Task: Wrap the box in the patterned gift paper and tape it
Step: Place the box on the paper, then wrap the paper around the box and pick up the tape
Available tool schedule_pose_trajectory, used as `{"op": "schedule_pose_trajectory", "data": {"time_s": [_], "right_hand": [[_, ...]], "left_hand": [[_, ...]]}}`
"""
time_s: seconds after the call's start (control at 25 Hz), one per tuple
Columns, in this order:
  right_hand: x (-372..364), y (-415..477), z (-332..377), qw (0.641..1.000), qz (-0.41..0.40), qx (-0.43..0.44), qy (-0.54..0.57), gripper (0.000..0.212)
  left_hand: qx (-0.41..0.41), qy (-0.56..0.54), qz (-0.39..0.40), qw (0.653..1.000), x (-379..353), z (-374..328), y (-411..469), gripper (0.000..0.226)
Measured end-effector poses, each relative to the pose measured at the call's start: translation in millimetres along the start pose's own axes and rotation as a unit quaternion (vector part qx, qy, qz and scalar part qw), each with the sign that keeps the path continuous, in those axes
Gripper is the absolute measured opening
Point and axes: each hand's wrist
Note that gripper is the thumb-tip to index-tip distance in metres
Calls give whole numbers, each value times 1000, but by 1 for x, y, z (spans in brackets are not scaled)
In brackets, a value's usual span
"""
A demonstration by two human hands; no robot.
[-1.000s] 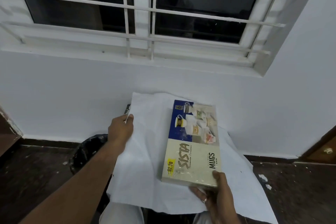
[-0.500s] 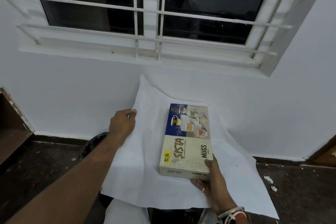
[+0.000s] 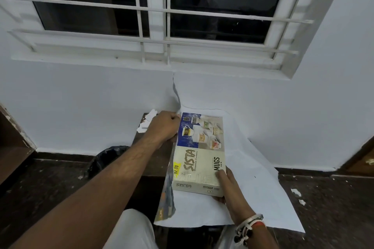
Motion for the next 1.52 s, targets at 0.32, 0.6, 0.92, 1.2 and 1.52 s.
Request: {"op": "schedule_pose_trajectory", "data": {"time_s": [0.32,0.6,0.92,1.2,1.52], "right_hand": [[9,5,9,1000,18,6,-16,36],[1,8,14,998,34,10,-44,40],[9,-1,7,999,19,21,-43,39],[14,8,11,999,29,-1,-42,36],[20,13,14,986,14,59,-157,47]], "left_hand": [[1,22,68,997,-49,-14,-11,53],[108,6,-32,994,-36,7,-8,36],[64,-35,46,996,-70,-11,-4,47],[98,97,40,990,-141,-35,-8,57],[68,208,56,974,-149,-32,-17,62]]}}
Point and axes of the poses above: each hand's wrist, its own y-axis towards the middle knuckle, its own x-axis out of the back of the hand, z = x × y, and after that the axes turned 11 degrees about y, right-handed
